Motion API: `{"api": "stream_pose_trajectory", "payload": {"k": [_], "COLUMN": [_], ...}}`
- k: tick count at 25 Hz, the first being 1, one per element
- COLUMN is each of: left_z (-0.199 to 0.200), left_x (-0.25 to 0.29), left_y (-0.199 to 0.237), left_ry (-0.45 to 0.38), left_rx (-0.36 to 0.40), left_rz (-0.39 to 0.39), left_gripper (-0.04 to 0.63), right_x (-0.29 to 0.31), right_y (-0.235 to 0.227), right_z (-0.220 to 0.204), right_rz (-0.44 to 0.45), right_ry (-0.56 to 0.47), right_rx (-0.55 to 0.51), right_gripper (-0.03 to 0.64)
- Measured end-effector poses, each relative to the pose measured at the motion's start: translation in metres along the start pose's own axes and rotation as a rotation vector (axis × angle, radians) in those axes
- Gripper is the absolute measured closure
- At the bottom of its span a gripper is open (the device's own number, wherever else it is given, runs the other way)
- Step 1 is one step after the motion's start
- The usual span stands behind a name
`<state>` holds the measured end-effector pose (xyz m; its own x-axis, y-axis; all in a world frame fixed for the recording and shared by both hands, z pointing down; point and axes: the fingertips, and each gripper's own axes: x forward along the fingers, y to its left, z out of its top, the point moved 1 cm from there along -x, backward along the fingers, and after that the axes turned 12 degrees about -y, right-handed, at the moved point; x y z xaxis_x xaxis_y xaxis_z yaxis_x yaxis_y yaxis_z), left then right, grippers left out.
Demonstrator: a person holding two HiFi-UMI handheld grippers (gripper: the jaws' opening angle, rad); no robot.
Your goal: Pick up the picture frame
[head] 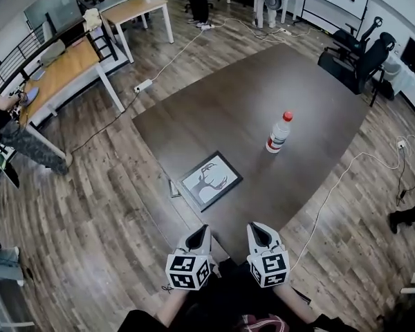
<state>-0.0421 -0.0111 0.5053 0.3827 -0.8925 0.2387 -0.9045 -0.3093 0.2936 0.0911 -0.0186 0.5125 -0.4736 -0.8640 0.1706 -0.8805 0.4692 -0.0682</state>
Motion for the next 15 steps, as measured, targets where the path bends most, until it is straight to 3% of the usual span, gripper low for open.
{"api": "stream_pose_trajectory", "payload": {"k": [8,15], "left_z": [-0.003,0.002], "left_x": [0.022,0.035], "left_y": [-0.003,0.014], "left_ry": [-0.016,-0.011], "left_rx": [-0.035,-0.058], "left_rz": [0.069,0.114], "left_gripper": [0.586,0.586], "right_x": [0.022,0.038], "right_y": [-0.015,-0.018], "right_z": [-0.005,-0.003], "right_rz": [0.098,0.108], "right_ry": [0.034,0.042], "right_rx": [-0.019,-0.024], "right_gripper": [0.611,0.611]}}
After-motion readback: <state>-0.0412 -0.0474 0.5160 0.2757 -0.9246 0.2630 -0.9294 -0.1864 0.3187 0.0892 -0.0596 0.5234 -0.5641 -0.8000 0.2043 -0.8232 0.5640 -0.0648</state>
